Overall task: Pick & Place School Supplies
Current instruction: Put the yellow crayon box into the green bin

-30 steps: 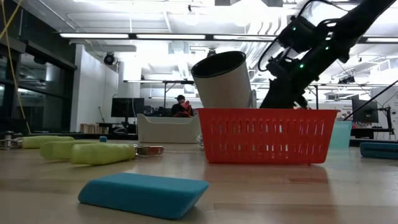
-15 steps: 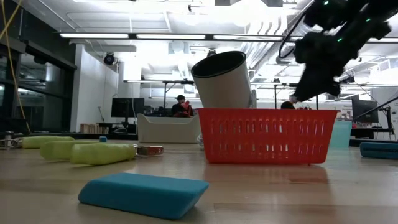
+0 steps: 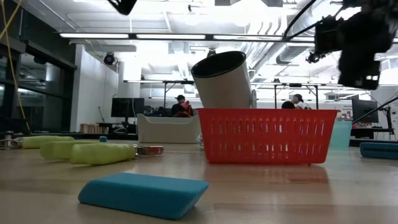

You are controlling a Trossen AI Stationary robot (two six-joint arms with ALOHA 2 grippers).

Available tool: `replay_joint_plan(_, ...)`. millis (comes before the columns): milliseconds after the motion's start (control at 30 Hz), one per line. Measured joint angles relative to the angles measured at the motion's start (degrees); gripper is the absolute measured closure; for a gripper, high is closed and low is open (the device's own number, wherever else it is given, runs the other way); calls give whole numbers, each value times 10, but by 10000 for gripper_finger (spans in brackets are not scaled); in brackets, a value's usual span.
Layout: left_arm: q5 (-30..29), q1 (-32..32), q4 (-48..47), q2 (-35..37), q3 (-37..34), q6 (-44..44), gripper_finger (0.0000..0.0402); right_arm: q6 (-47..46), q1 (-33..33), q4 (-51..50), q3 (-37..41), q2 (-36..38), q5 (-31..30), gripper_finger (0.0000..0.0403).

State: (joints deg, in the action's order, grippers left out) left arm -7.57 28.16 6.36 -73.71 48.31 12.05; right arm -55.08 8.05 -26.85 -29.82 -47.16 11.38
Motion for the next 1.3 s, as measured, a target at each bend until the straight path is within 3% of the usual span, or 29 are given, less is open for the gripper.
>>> replay_joint_plan(167, 23, 0, 7, -43, 0, 26, 320, -66, 68, 1, 0, -2, -21, 282)
replay_joint_plan(400, 43, 1, 90, -101, 0, 26, 320, -139, 151, 0, 0, -4, -68, 282)
replay_joint_plan(567, 53, 2, 102, -114, 0, 48, 320, -155, 208, 5, 0, -28, -106, 282)
replay_joint_plan(967, 53, 2, 108, -114, 0, 54, 320, -176, 309, 152, 0, -188, -130, 282)
replay_joint_plan(1300, 52, -2, 108, -114, 0, 54, 320, -217, 342, 273, 0, -301, -129, 282)
